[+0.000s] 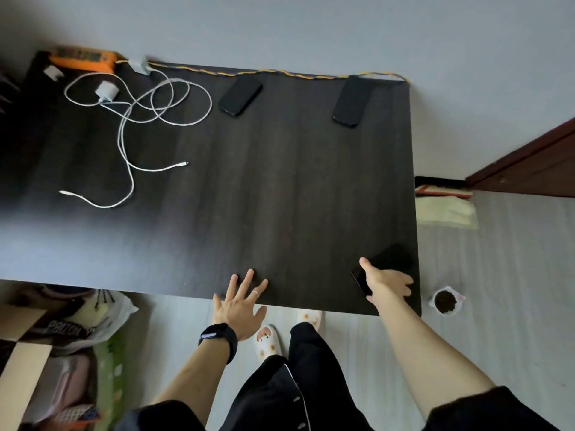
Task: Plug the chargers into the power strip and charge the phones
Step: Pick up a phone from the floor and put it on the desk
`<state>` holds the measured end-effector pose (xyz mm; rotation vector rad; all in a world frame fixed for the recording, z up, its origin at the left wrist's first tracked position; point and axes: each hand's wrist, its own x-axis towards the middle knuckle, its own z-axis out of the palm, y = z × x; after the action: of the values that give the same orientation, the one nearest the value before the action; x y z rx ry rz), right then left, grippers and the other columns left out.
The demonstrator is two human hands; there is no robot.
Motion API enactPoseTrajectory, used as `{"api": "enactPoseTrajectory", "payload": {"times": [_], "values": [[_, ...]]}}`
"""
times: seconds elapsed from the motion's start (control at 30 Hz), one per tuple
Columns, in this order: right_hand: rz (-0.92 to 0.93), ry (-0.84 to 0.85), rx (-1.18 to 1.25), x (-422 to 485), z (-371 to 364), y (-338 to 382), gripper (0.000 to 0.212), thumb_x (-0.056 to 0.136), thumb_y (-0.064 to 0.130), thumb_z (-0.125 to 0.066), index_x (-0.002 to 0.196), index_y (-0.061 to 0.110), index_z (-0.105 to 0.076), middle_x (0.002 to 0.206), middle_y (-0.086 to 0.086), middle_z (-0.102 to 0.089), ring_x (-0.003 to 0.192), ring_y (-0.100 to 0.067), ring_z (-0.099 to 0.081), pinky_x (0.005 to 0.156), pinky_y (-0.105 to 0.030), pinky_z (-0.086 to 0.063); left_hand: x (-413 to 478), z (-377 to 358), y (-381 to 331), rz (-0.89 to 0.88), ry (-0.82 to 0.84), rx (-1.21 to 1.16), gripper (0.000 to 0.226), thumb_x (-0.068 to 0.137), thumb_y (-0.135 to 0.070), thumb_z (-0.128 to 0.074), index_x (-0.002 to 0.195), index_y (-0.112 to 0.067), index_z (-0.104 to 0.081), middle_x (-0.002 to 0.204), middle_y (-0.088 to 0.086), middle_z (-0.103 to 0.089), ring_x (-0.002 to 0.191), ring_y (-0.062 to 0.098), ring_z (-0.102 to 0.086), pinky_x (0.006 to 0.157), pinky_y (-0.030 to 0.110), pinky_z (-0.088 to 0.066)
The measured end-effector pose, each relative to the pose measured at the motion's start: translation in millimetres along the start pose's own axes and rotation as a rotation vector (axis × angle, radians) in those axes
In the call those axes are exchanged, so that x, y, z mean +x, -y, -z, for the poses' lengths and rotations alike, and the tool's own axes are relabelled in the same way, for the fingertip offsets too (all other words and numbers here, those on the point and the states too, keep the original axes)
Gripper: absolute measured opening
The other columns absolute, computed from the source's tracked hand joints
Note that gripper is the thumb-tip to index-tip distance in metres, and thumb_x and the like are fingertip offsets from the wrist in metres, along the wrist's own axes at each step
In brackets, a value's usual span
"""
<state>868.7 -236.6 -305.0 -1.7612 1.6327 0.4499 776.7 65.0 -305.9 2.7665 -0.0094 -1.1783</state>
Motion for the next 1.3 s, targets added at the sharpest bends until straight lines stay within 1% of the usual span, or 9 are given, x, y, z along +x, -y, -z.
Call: {"api": "enactPoseTrajectory", "payload": {"times": [0.2,0.4,0.5,0.63,0.77,0.87,1.03,1.17,1.3], "values": [[0.228,0.158,-0.114,-21,20,-1,0.079,0.085,0.043,-0.076,0.145,0.006,-0.041,0.142,-0.02,-0.054,0.124,-0.041,-0.056,0.103,-0.051,-0.05,-2,13,-7,-0.003,0.017,0.017,0.061,0.098,-0.049,-0.039,0.153,-0.043,-0.013,0.165,-0.006,0.003,0.151,0.031,-0.002,0.117,0.061,-0.007],[0.615,0.524,-0.47,-107,-23,-6,0.061,0.093,0.044,-0.066,0.142,0.01,-0.05,0.145,-0.013,-0.054,0.134,-0.033,-0.05,0.109,-0.041,-0.041,-21,39,23,0.2,-0.134,-0.744,0.04,0.093,-0.036,-0.047,0.13,-0.027,-0.058,0.121,-0.005,-0.068,0.116,0.017,-0.06,0.101,0.03,-0.045],[0.766,0.767,-0.62,-167,-72,-15,0.038,0.086,0.048,-0.071,0.102,0.015,-0.064,0.102,0.002,-0.068,0.098,-0.018,-0.064,0.088,-0.035,-0.05,-47,43,63,0.298,-0.192,-1.031,0.031,0.095,-0.034,-0.051,0.122,-0.026,-0.064,0.114,-0.006,-0.071,0.107,0.014,-0.065,0.095,0.027,-0.049],[0.926,0.933,-0.774,-247,-136,-22,0.033,0.084,0.046,-0.071,0.098,0.016,-0.067,0.095,0.003,-0.074,0.09,-0.018,-0.069,0.083,-0.04,-0.055,-84,45,127,0.377,-0.285,-1.468,0.021,0.098,-0.032,-0.052,0.112,-0.024,-0.066,0.106,-0.004,-0.072,0.08,0.013,-0.069,0.059,0.017,-0.046],[1.032,1.016,-0.796,-321,-196,-30,0.036,0.085,0.044,-0.072,0.089,0.009,-0.063,0.084,-0.002,-0.069,0.081,-0.017,-0.064,0.072,-0.034,-0.051,-115,40,207,0.468,-0.412,-1.721,0.028,0.089,-0.031,-0.068,0.114,-0.023,-0.059,0.1,0.001,-0.074,0.074,0.014,-0.068,0.063,0.024,-0.047],[1.05,1.062,-0.802,-378,-241,-49,0.056,0.078,0.053,-0.072,0.099,0.001,-0.065,0.091,-0.014,-0.071,0.081,-0.016,-0.063,0.071,-0.033,-0.05,-132,36,275,0.482,-0.44,-1.851,0.033,0.088,-0.026,-0.071,0.116,-0.015,-0.059,0.089,0.006,-0.073,0.068,0.014,-0.066,0.063,0.026,-0.049],[1.023,1.096,-0.818,-459,-292,-64,0.024,0.095,0.022,-0.065,0.106,0.0,-0.067,0.09,-0.015,-0.074,0.073,-0.015,-0.062,0.064,-0.032,-0.047,-153,44,368,0.411,-0.496,-2.1,0.03,0.092,-0.012,-0.066,0.12,-0.012,-0.055,0.056,-0.004,-0.063,0.046,0.01,-0.059,0.056,0.026,-0.051],[1.019,1.068,-0.856,-492,-316,-62,0.022,0.094,0.03,-0.063,0.112,0.017,-0.069,0.095,0.009,-0.073,0.082,-0.01,-0.069,0.062,-0.02,-0.052,-159,44,426,0.435,-0.527,-2.082,0.031,0.091,-0.015,-0.067,0.121,-0.016,-0.058,0.082,0.008,-0.075,0.066,0.02,-0.071,0.059,0.03,-0.054],[1.045,1.006,-0.833,-502,-336,-49,0.013,0.093,0.031,-0.062,0.102,0.027,-0.071,0.098,0.005,-0.075,0.091,-0.014,-0.072,0.068,-0.024,-0.054,-151,44,467,0.489,-0.53,-2.055,0.024,0.094,-0.01,-0.063,0.118,-0.013,-0.059,0.052,-0.006,-0.059,0.042,0.008,-0.055,0.045,0.021,-0.045]]}}
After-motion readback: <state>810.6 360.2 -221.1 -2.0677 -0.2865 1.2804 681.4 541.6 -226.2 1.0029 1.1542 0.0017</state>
